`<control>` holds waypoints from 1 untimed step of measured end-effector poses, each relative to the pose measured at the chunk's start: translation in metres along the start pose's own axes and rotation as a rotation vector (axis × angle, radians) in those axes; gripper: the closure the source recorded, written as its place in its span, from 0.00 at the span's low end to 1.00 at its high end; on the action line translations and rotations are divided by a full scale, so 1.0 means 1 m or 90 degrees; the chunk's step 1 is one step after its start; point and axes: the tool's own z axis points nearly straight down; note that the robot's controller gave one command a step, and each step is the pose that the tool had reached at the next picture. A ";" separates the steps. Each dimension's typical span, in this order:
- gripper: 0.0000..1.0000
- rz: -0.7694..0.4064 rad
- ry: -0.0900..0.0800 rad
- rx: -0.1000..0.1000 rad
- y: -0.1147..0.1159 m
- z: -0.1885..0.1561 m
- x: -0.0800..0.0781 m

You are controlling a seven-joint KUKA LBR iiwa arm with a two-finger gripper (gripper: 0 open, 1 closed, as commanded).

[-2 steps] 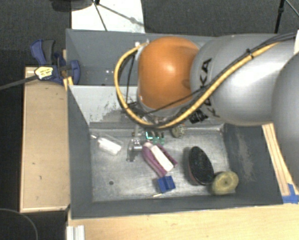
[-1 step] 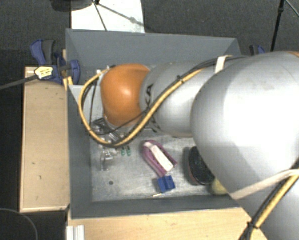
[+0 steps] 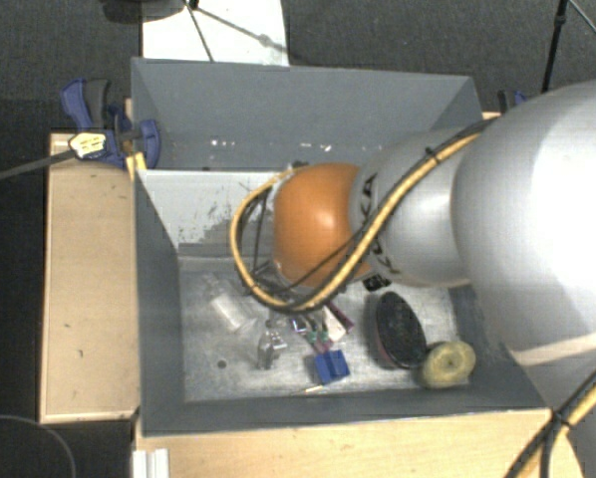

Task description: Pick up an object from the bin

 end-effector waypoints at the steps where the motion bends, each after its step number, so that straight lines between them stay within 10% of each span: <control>1: 0.00 0.157 -0.003 -0.001 -0.076 -0.037 0.036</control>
Offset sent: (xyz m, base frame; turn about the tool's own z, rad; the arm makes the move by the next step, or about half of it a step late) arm -0.0257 -0.0786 0.0365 0.2443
